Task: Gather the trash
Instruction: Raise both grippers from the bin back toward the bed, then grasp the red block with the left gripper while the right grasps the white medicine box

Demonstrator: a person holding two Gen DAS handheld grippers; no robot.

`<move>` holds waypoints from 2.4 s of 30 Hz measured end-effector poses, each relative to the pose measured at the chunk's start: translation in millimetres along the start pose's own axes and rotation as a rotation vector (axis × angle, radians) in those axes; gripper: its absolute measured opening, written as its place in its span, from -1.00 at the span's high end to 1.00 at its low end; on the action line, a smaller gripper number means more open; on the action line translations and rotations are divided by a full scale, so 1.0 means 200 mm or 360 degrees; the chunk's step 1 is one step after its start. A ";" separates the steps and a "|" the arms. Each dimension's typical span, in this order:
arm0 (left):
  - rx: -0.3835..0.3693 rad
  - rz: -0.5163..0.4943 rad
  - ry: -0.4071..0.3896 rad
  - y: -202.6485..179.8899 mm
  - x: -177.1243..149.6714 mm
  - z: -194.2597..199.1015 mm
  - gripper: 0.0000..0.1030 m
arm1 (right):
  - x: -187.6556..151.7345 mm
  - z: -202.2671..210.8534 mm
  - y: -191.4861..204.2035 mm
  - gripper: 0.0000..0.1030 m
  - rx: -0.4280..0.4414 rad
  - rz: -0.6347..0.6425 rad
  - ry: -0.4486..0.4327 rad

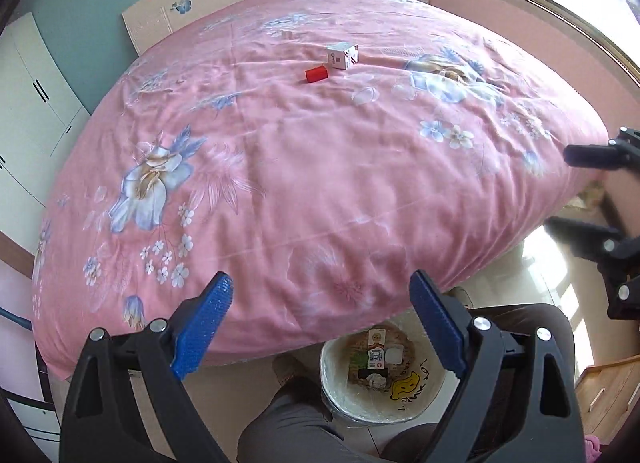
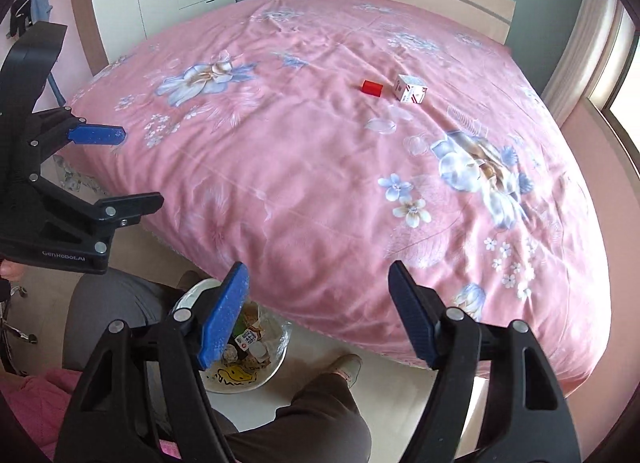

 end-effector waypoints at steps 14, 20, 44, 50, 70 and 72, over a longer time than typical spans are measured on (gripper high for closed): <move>0.0030 -0.0303 -0.0177 0.03 0.42 -0.03 -0.78 | 0.41 0.07 -0.34 -0.49 -0.0090 -0.0050 -0.0189; -0.0051 -0.0403 -0.0171 0.03 0.58 -0.16 -0.78 | 0.58 -0.03 -0.43 -0.49 -0.0090 -0.0059 -0.0221; -0.0238 -0.0465 -0.0018 0.09 1.01 -1.23 -0.78 | 0.92 -1.11 -0.78 -0.50 -0.0009 -0.0180 -0.0019; -0.0298 -0.0439 -0.0040 0.14 1.12 -1.46 -0.78 | 1.00 -1.40 -0.88 -0.50 -0.0001 -0.0199 -0.0002; -0.0565 -0.0440 -0.0126 0.09 1.23 -1.80 0.19 | 1.16 -2.05 -1.00 -0.24 0.0114 -0.0039 0.0063; -0.0554 -0.0411 -0.0121 0.09 1.22 -1.78 0.19 | 1.16 -2.04 -1.00 -0.09 0.0130 -0.0064 0.0070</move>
Point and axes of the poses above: each gripper's, at about its wrist camera, not at the fingertips, and z roughly against the way its jaws point, y to its left, x to its top, the point moved 2 cm from there along -z, roughly the way its jaws point, and after that the axes turned 6 degrees about -y, right-handed, at the moved point
